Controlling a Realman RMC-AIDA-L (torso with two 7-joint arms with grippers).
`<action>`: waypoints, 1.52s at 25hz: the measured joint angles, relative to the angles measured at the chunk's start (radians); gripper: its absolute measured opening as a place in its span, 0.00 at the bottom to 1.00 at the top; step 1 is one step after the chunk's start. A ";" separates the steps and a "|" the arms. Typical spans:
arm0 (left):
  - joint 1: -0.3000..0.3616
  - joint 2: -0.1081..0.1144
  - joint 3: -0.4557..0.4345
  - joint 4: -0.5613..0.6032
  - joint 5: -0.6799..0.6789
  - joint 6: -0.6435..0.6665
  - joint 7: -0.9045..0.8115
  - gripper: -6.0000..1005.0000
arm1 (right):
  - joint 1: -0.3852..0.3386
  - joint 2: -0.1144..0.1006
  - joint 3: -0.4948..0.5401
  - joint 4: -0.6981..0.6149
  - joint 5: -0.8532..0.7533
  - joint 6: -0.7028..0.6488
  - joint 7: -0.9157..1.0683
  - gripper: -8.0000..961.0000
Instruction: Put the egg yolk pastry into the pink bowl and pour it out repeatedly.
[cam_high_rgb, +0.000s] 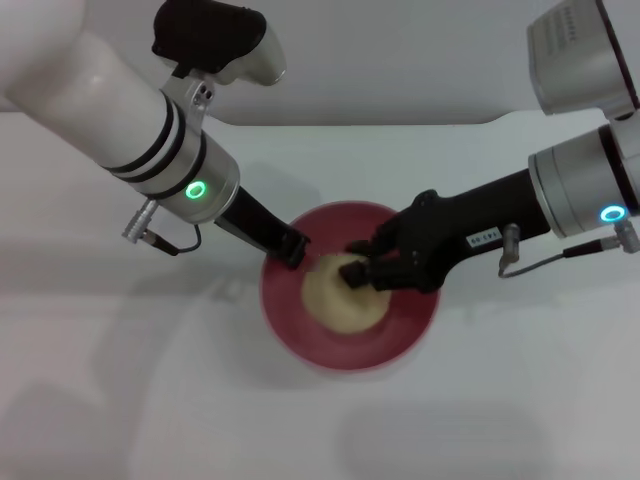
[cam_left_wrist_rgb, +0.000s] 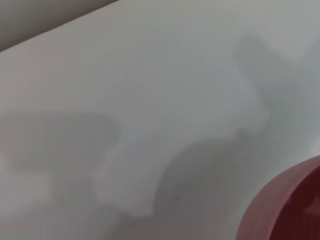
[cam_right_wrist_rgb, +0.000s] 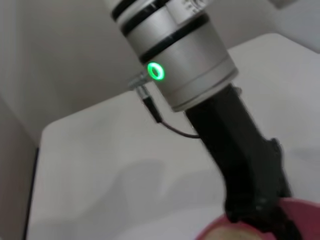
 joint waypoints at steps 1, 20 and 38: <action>0.004 0.001 -0.001 -0.002 0.000 -0.001 0.003 0.01 | -0.010 0.001 0.008 -0.020 -0.001 0.013 0.013 0.14; 0.307 0.006 0.080 0.254 -0.193 -0.370 0.258 0.01 | -0.167 -0.005 0.487 -0.058 -0.046 0.026 0.151 0.51; 0.501 -0.011 0.952 0.037 -0.250 -1.994 1.042 0.01 | -0.275 -0.018 0.817 0.034 -0.215 -0.051 0.153 0.53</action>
